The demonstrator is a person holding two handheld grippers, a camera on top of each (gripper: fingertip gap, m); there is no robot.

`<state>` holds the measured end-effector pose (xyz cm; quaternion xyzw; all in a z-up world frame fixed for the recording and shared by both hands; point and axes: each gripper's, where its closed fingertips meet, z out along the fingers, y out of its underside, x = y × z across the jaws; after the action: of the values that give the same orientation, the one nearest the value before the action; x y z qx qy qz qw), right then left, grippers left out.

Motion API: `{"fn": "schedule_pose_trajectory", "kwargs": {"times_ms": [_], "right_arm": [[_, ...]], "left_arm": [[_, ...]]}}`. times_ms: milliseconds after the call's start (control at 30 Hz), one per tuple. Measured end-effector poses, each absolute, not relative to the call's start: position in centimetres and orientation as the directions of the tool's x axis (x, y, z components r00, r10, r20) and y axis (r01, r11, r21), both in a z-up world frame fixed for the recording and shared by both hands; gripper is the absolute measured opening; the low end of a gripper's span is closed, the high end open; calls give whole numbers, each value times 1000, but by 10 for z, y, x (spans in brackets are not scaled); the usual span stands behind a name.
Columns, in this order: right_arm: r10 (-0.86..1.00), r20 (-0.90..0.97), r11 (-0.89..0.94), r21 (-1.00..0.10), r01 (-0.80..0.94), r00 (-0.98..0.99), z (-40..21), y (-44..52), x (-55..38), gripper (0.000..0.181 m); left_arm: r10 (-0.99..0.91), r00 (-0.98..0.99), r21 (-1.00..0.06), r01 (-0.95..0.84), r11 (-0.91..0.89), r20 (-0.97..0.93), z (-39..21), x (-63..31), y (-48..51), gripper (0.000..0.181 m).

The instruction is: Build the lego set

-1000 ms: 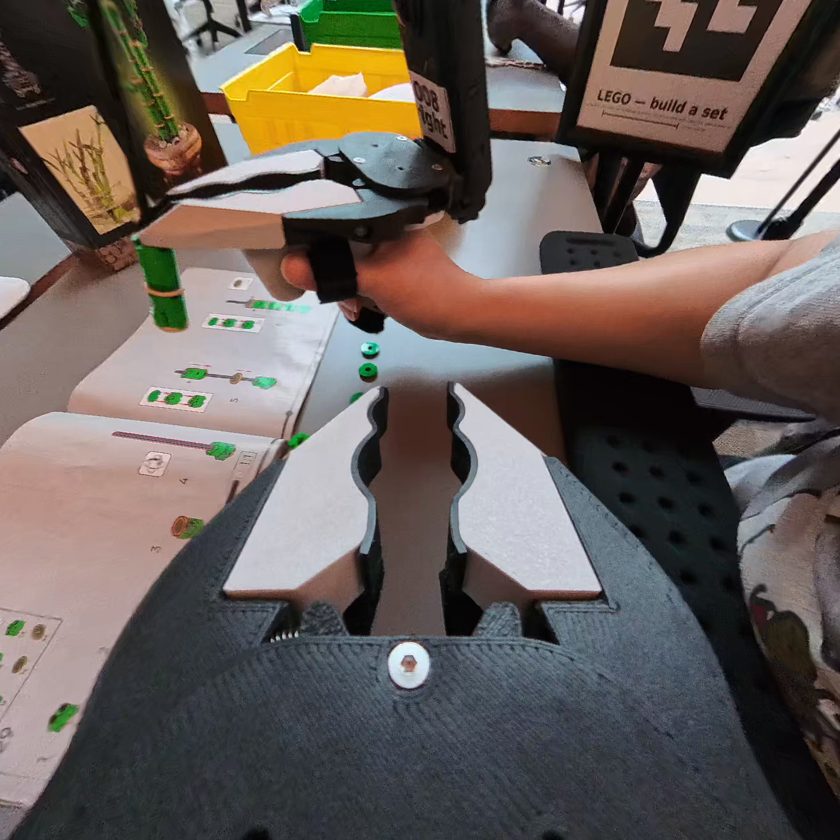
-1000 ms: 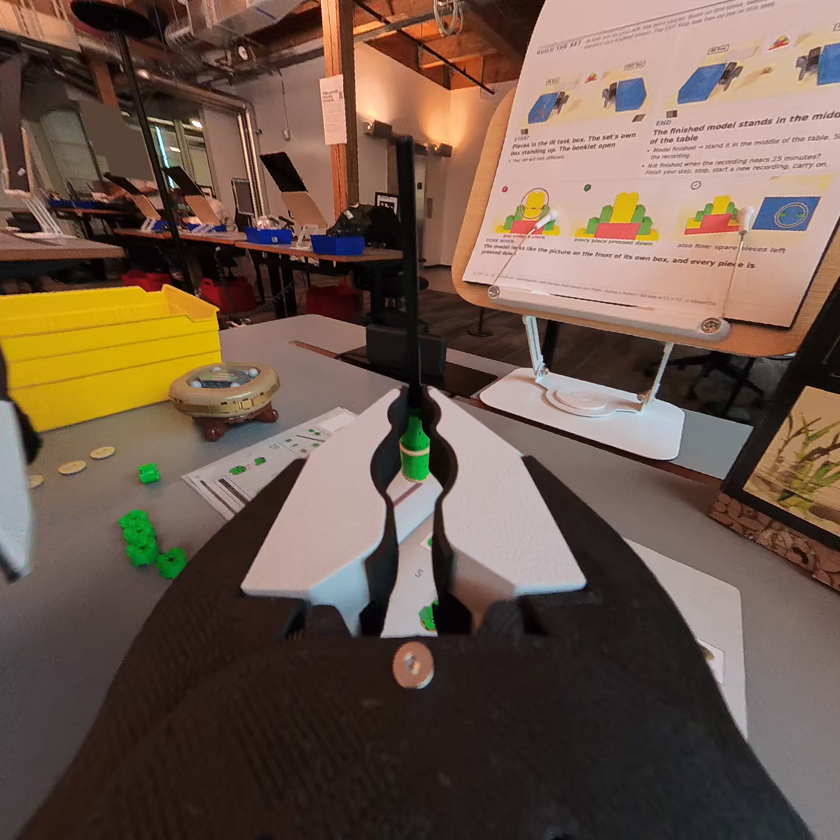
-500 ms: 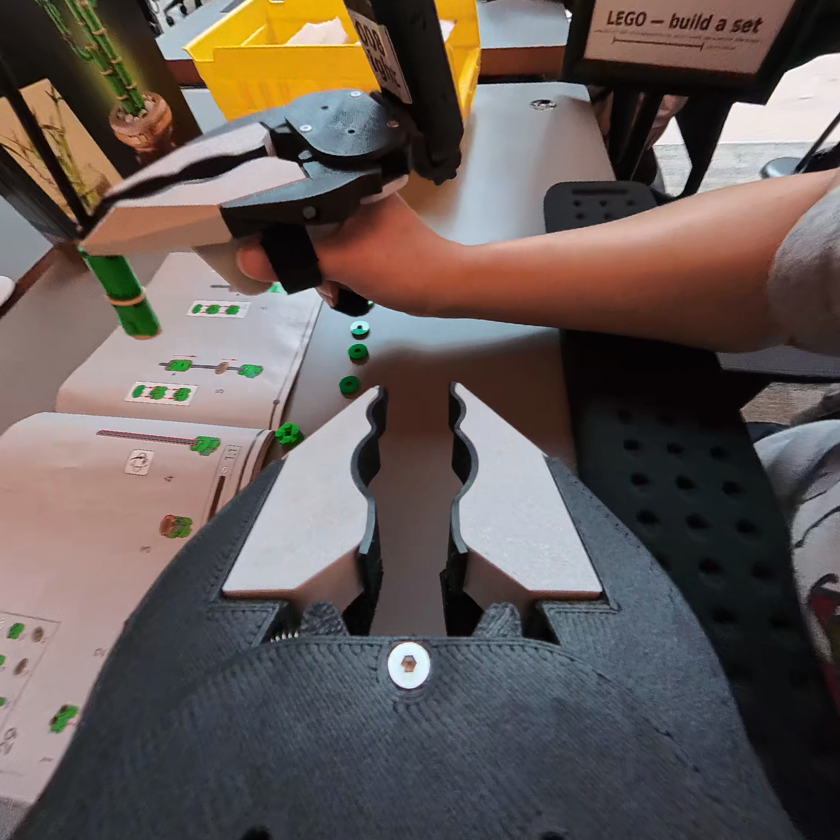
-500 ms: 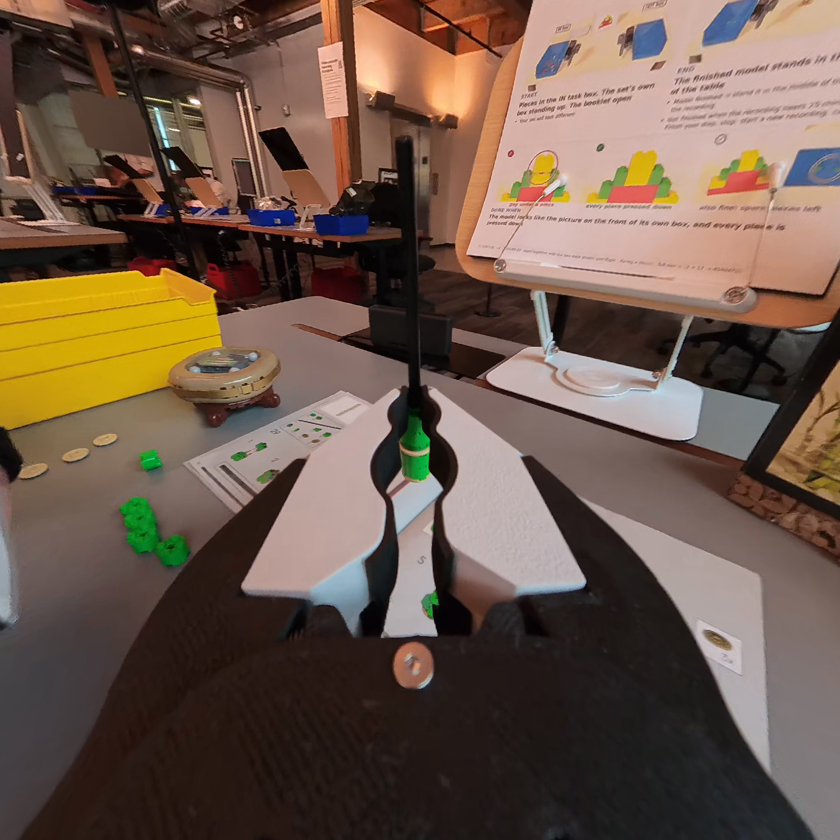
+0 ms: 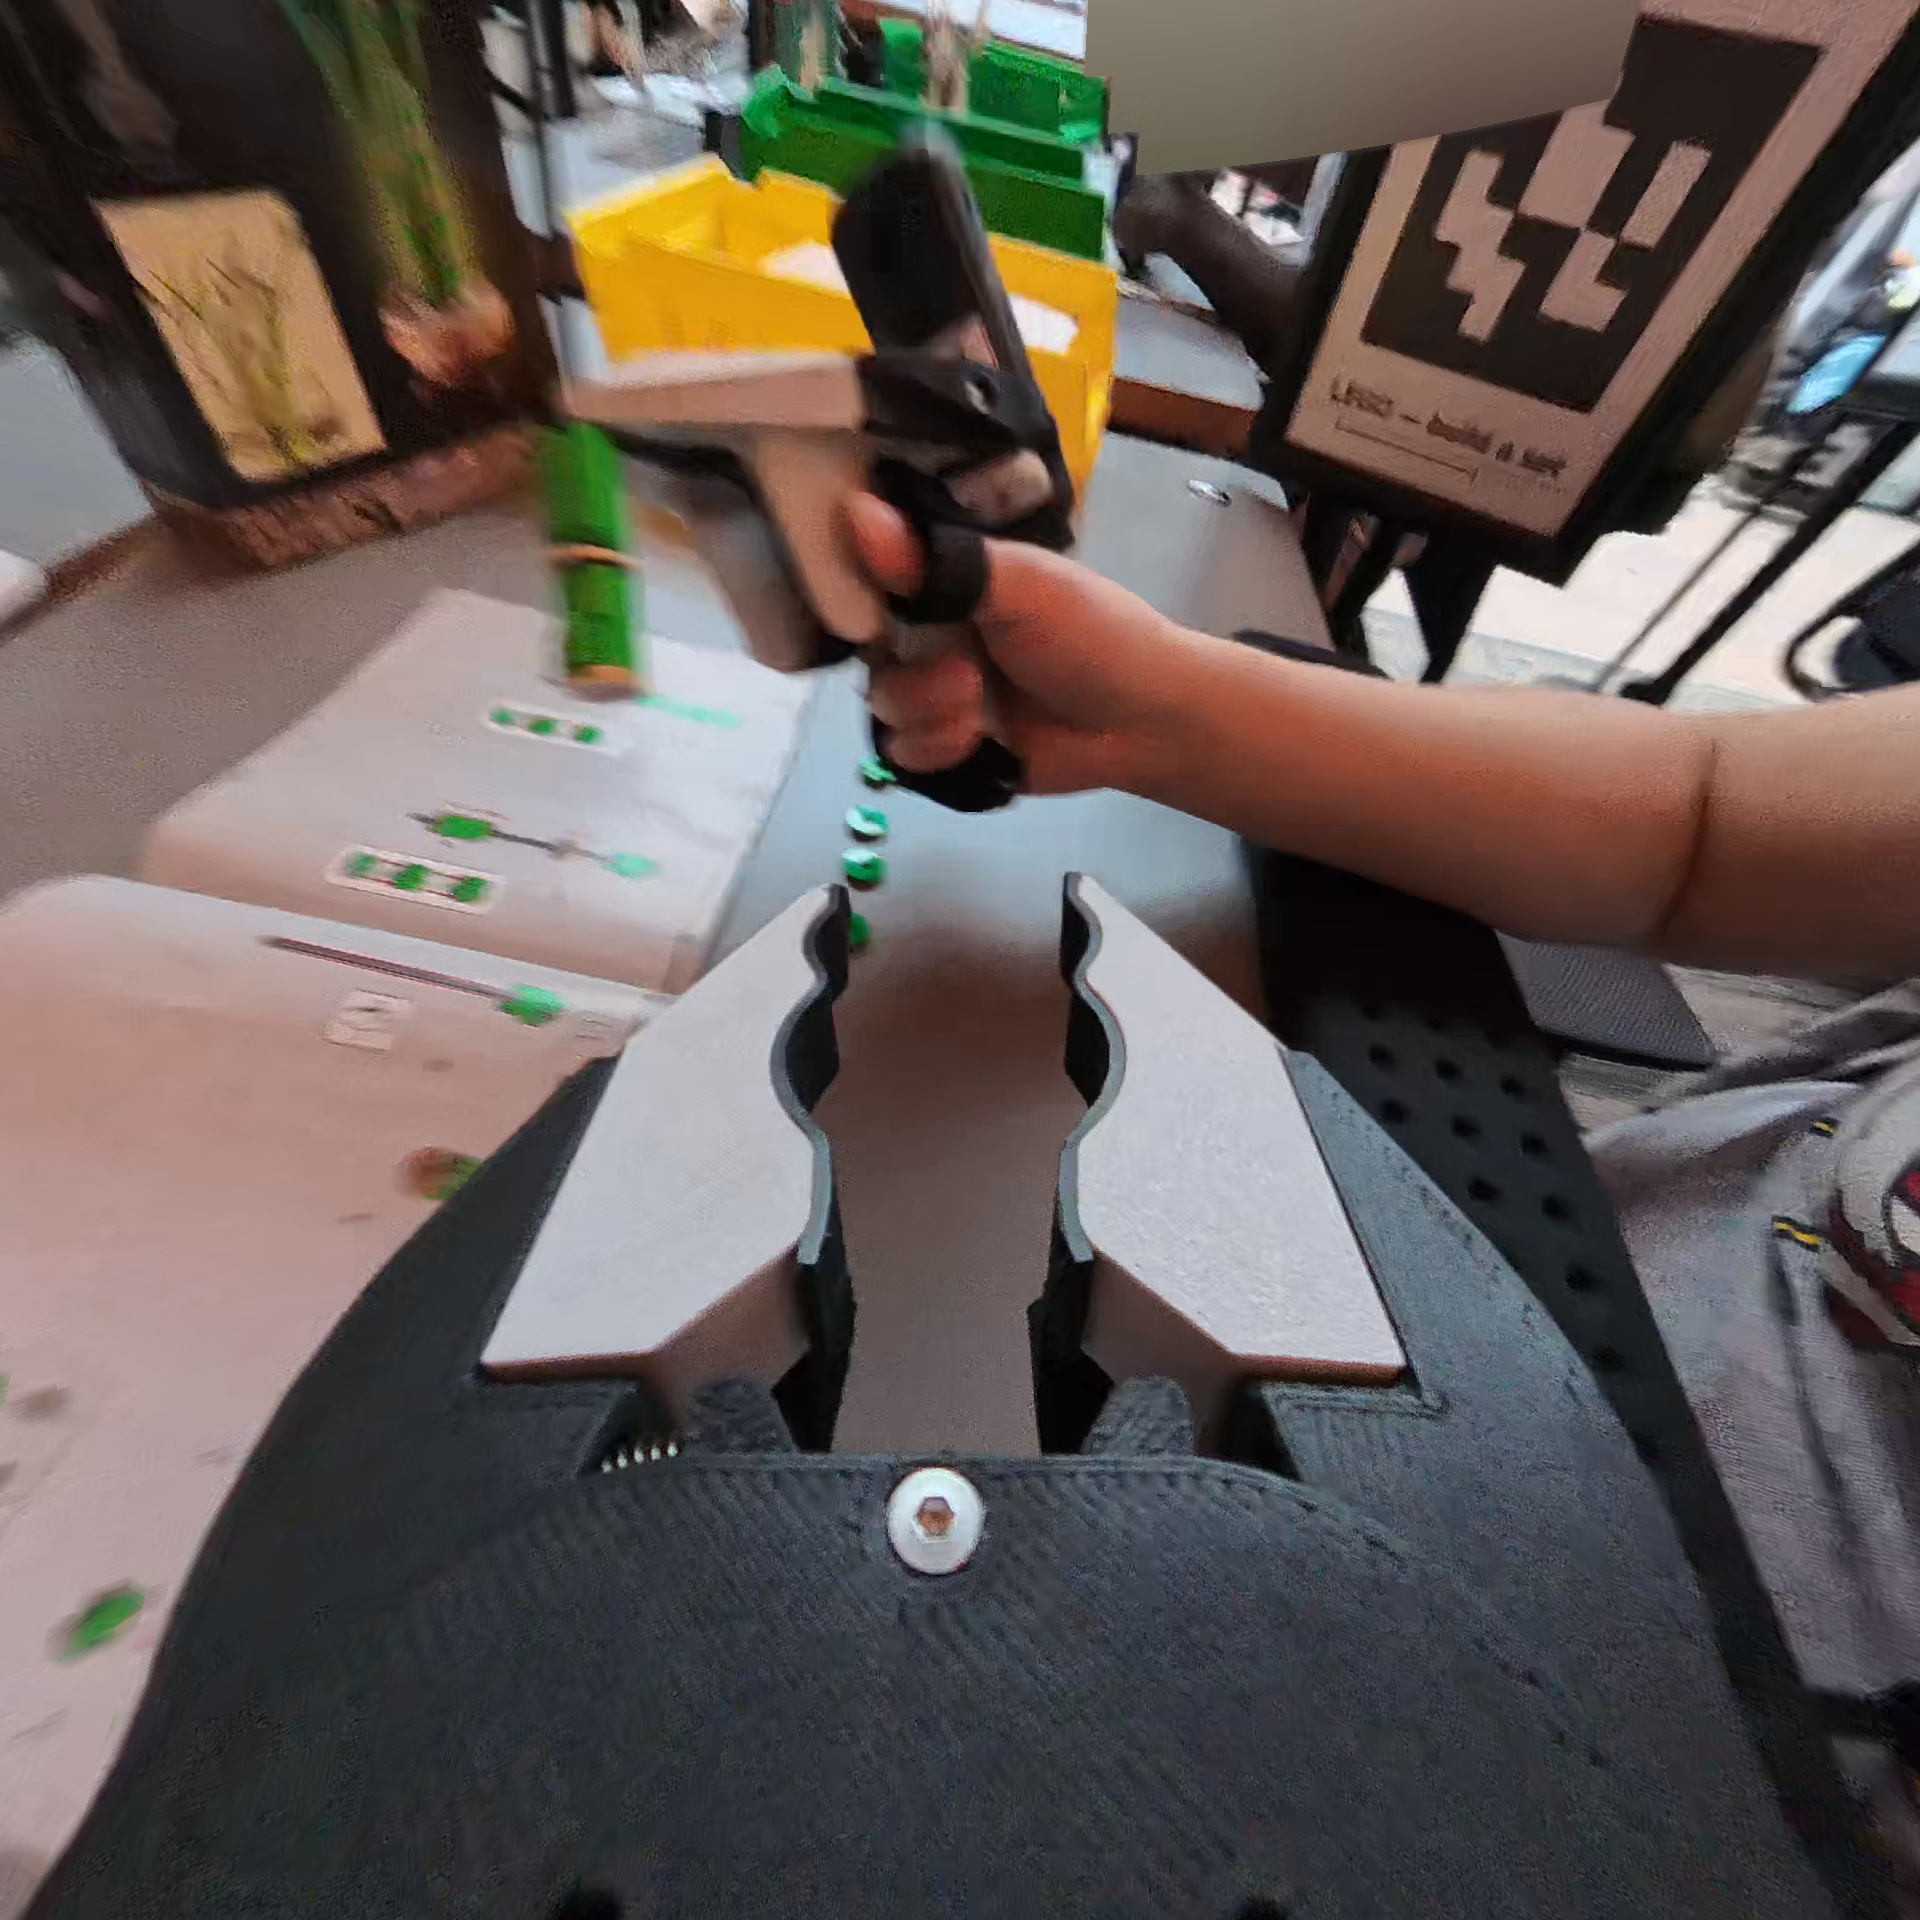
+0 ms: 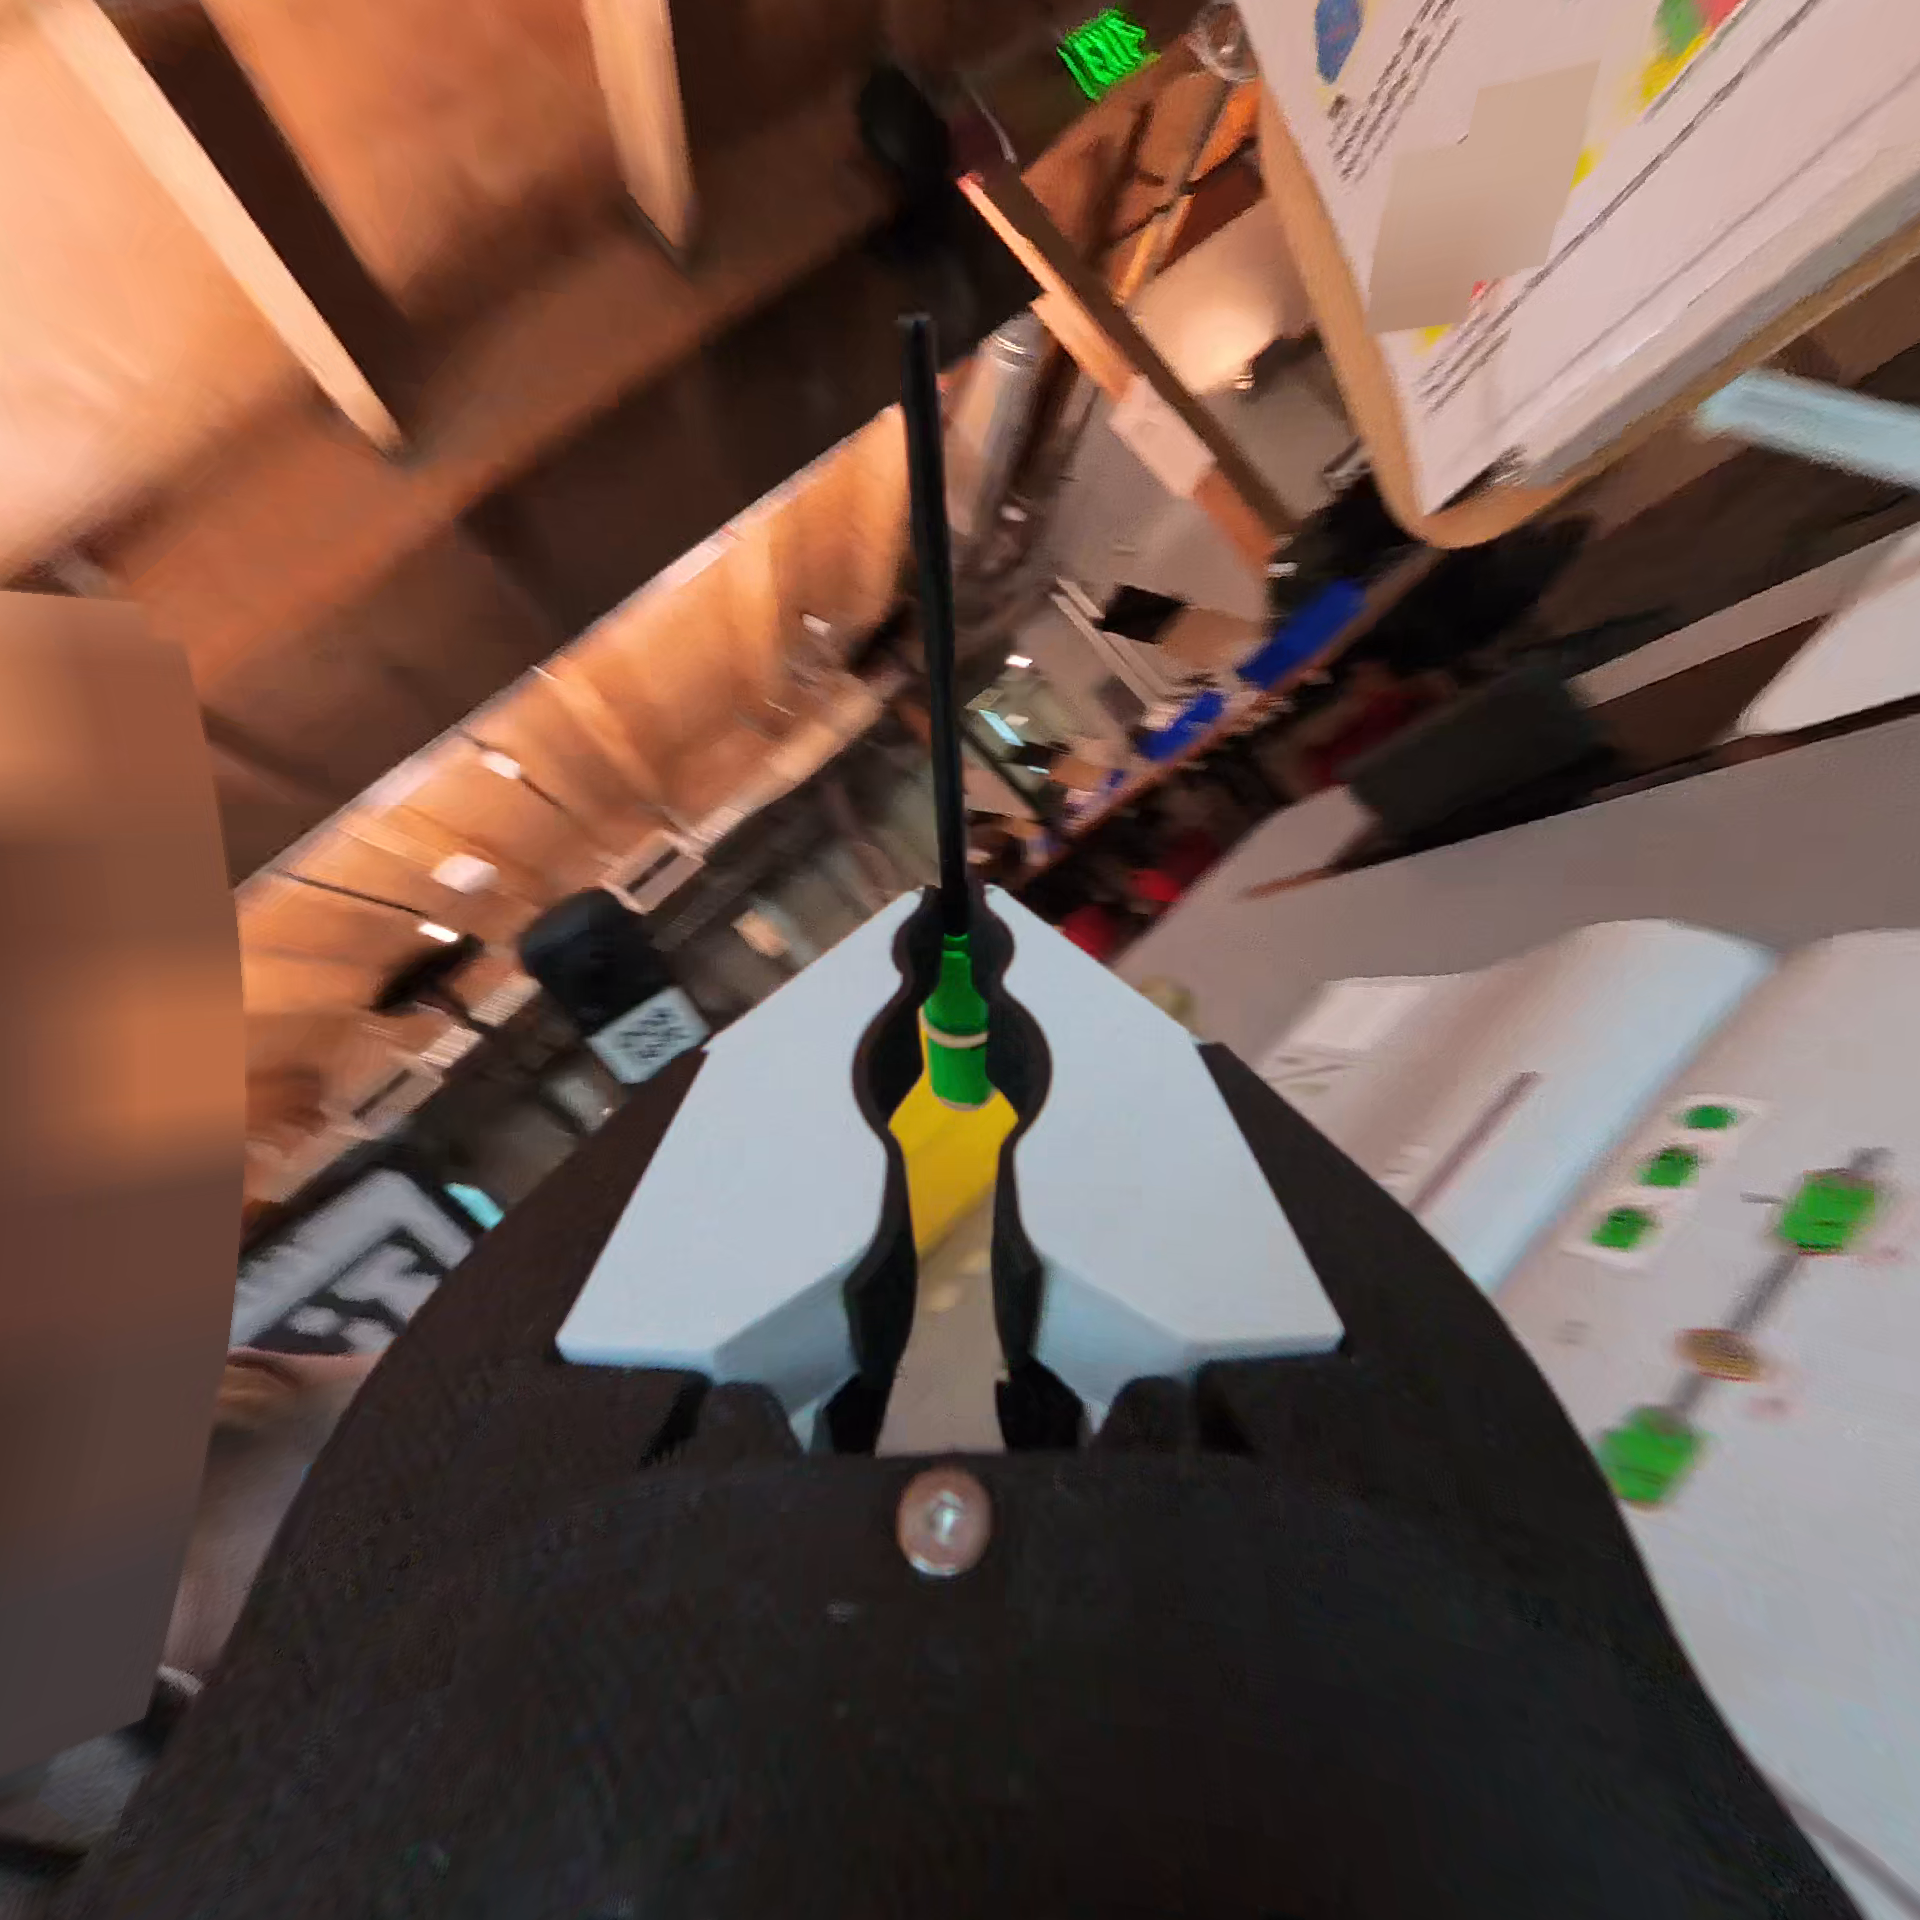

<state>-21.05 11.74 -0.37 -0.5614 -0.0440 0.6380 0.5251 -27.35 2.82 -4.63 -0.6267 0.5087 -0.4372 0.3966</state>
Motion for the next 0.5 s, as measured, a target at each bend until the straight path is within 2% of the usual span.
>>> {"fn": "schedule_pose_trajectory", "kwargs": {"times_ms": [33,100,167,233,333,433,500], "right_arm": [[718,-682,-463,-613,-640,135,1,114,-209,3],[730,-639,-416,-697,-584,242,-3,115,-213,3],[752,-516,-364,-844,-394,411,-18,115,-230,3],[778,-383,-339,-924,-180,498,-39,111,-252,4],[815,-320,-354,-935,-22,483,-60,101,-287,4],[848,-293,-361,-929,76,442,-74,93,-313,4],[855,-250,-349,-925,150,454,-87,94,-320,4]], "left_arm": [[-985,144,-952,-276,-132,95,-34,-283,40,42],[-970,242,-962,-266,-59,-7,-13,-308,64,47],[-941,331,-961,-277,-19,-76,4,-333,83,49],[-933,351,-960,-279,-27,-76,21,-346,87,49],[-939,337,-953,-300,-33,-73,42,-351,79,48],[-882,426,-950,-305,72,-203,67,-357,87,44],[-830,477,-927,-355,122,-291,69,-364,94,27]]}}
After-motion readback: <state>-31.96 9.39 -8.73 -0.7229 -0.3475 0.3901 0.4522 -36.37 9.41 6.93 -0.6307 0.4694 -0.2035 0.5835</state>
